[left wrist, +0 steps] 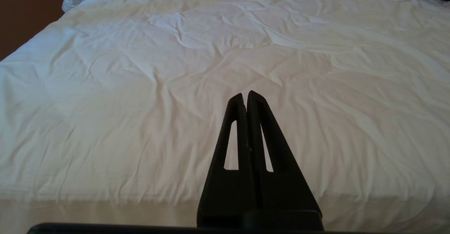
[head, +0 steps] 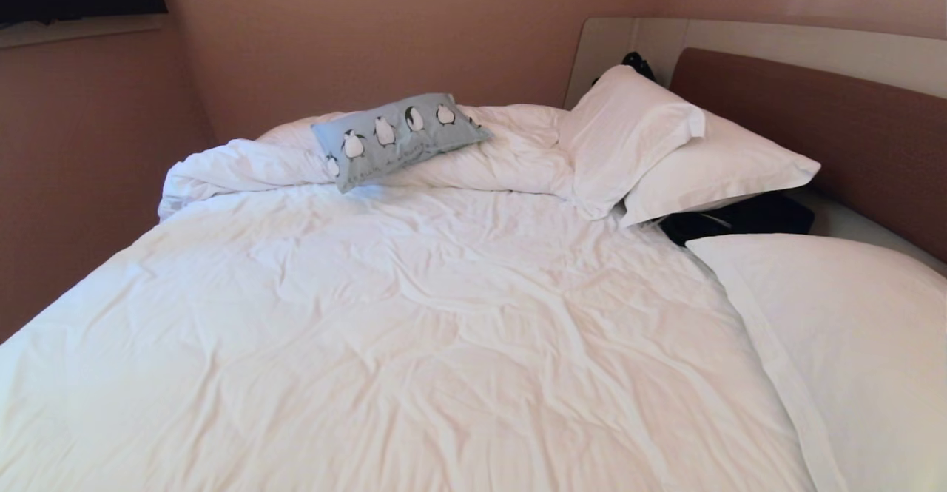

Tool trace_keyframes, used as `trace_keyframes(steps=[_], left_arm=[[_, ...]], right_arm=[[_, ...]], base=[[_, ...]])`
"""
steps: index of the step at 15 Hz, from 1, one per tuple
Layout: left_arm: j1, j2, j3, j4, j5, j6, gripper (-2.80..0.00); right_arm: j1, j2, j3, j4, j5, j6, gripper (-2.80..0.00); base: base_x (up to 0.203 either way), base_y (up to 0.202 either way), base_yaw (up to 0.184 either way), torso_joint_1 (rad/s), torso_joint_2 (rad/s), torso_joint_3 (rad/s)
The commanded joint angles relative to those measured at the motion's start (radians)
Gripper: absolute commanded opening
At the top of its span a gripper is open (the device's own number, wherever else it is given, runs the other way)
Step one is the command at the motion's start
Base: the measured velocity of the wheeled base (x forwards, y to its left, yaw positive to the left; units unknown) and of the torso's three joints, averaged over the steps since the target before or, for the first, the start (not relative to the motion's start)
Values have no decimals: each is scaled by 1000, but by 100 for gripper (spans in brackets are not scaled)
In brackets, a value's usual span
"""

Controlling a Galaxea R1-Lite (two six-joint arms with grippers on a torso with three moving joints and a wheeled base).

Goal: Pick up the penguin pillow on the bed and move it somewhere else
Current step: Place the pillow at the bedside

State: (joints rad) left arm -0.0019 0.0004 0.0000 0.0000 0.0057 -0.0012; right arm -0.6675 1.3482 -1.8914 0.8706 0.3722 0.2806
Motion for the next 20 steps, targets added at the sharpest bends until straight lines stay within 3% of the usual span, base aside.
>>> trace_keyframes(steps=[1,6,9,12,15,18,20], left_arm=[[0,1,0,0,0,0,-280],[0,0,2,0,0,0,-280],[0,0,0,0,0,-1,-280],[0,0,1,0,0,-1,-280],[0,0,0,0,0,0,-280],[0,0,2,0,0,0,-280],[0,0,1,0,0,0,-280]], right_arm=[[92,-41,23,-1,-181,79,-280],[373,-128,121,-4,-232,46,-280],[489,-116,200,-65,-357,32,-280],[514,-151,339,-148,-371,-80,-280],[537,-182,518,-402,-372,-156,-280],[543,-194,636,-609,-374,-197,-280],[536,-173,656,-635,-383,-198,-280]], base=[[0,0,0,0,0,0],[0,0,0,0,0,0],[0,0,0,0,0,0],[0,0,0,0,0,0],[0,0,0,0,0,0],[0,0,0,0,0,0],[0,0,0,0,0,0]])
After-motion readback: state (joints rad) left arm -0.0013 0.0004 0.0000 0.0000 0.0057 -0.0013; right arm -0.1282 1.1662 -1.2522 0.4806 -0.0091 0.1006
